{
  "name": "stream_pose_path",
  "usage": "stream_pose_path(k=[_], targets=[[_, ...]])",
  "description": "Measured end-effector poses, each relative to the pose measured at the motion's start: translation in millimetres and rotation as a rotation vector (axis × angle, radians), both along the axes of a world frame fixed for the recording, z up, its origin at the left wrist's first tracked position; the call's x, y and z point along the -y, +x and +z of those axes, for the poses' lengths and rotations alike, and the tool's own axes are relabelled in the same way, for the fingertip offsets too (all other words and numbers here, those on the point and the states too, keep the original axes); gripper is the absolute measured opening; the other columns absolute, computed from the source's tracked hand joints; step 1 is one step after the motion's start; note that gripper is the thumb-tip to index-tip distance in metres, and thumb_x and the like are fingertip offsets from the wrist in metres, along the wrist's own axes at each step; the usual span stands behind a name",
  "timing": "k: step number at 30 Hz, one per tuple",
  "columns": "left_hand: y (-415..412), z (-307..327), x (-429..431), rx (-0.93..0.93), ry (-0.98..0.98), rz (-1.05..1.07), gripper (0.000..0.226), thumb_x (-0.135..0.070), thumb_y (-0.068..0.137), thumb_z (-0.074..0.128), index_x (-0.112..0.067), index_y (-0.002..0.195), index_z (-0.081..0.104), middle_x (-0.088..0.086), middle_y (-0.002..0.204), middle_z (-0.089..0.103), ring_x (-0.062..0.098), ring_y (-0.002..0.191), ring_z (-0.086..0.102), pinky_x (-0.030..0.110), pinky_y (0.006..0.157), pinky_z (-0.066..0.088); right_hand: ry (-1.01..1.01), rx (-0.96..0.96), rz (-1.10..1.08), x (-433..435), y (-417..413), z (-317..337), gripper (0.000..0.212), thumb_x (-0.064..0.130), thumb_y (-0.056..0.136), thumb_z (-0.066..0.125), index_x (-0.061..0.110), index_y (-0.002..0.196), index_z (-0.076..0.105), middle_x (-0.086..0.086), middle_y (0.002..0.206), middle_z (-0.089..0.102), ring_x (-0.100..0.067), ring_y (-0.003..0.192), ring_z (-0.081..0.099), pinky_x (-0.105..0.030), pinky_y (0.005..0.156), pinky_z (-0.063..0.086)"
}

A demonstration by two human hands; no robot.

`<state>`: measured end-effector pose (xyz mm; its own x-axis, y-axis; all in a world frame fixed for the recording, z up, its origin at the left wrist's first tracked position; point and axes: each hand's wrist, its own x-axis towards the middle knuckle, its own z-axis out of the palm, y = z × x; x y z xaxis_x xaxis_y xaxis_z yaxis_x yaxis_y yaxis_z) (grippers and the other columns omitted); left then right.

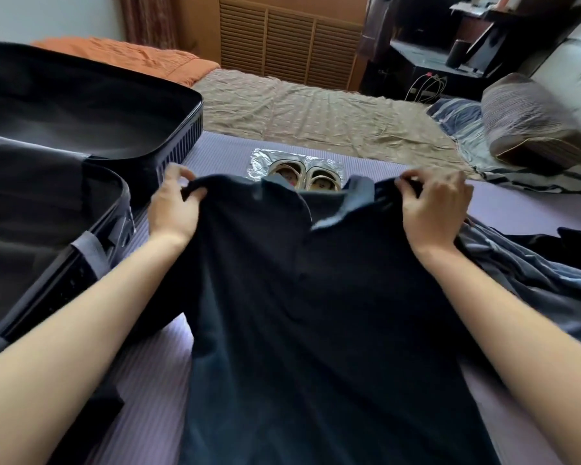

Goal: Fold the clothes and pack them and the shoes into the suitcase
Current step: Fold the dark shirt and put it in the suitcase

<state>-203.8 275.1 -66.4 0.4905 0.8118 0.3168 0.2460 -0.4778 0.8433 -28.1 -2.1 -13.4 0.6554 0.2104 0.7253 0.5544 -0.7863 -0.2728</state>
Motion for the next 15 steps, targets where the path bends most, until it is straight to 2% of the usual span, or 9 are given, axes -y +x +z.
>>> stream_pose_path(k=[2,5,7,9,10,12,15], targets=[[6.1,9.4,-13.5,0.037,-0.012,0.004,0.024,-0.005,0.086,0.061,-0.019,0.098,0.045,0.011,0.106,0.060,0.022,0.100,0.056,0.021,0.085,0.036,0.011,-0.001,-0.003,-17.3,19.4,13.9,0.018,0.027,0.090,0.059,0.019,0.102,0.070,-0.011,0.099,0.068,-0.032,0.107,0.047,-0.035,0.088,0.025],[18.8,15.9,-25.7,0.038,0.074,0.008,0.033,0.002,0.082,0.060,-0.020,0.097,0.041,0.002,0.100,0.054,0.018,0.101,0.052,0.018,0.085,0.032,0.029,-0.046,-0.059,-35.6,45.4,24.1,0.020,0.029,0.091,0.056,0.021,0.106,0.069,-0.009,0.105,0.068,-0.030,0.112,0.045,-0.036,0.094,0.026],[27.5,14.4,-30.5,0.070,0.131,0.041,0.036,0.009,0.079,0.056,-0.020,0.096,0.041,0.002,0.099,0.051,0.021,0.101,0.051,0.021,0.087,0.033,0.019,-0.085,-0.097,-43.1,56.3,19.6,0.021,0.029,0.092,0.055,0.021,0.106,0.069,-0.011,0.107,0.067,-0.031,0.114,0.044,-0.038,0.096,0.026],[35.5,8.3,-33.6,0.048,0.216,0.088,0.037,0.013,0.075,0.052,-0.015,0.098,0.045,0.008,0.100,0.053,0.030,0.103,0.050,0.030,0.089,0.036,-0.014,-0.138,-0.123,-47.7,60.2,6.9,0.020,0.027,0.093,0.054,0.020,0.106,0.068,-0.012,0.109,0.067,-0.031,0.117,0.042,-0.038,0.097,0.025],[38.5,4.0,-33.5,-0.017,0.254,0.113,0.036,0.012,0.074,0.055,-0.010,0.101,0.048,0.013,0.104,0.054,0.034,0.105,0.049,0.035,0.089,0.036,-0.052,-0.171,-0.124,-49.6,60.8,-2.0,0.020,0.026,0.094,0.053,0.019,0.105,0.068,-0.013,0.109,0.066,-0.031,0.119,0.041,-0.038,0.098,0.025],[40.9,-11.8,-29.1,-0.270,0.265,0.126,0.047,0.001,0.075,0.068,-0.008,0.115,0.047,0.019,0.120,0.048,0.038,0.115,0.042,0.040,0.094,0.033,-0.224,-0.254,-0.124,-52.9,58.8,-23.7,0.020,0.023,0.095,0.052,0.018,0.105,0.068,-0.015,0.111,0.064,-0.033,0.121,0.038,-0.039,0.101,0.024],[37.8,-41.6,-13.6,-0.554,0.226,-0.009,0.069,-0.020,0.075,0.075,-0.017,0.134,0.039,0.016,0.134,0.033,0.034,0.127,0.028,0.041,0.104,0.024,-0.527,-0.300,-0.140,-52.3,53.1,-53.2,0.027,0.016,0.093,0.050,0.021,0.116,0.064,-0.011,0.120,0.060,-0.033,0.122,0.036,-0.040,0.106,0.021]])
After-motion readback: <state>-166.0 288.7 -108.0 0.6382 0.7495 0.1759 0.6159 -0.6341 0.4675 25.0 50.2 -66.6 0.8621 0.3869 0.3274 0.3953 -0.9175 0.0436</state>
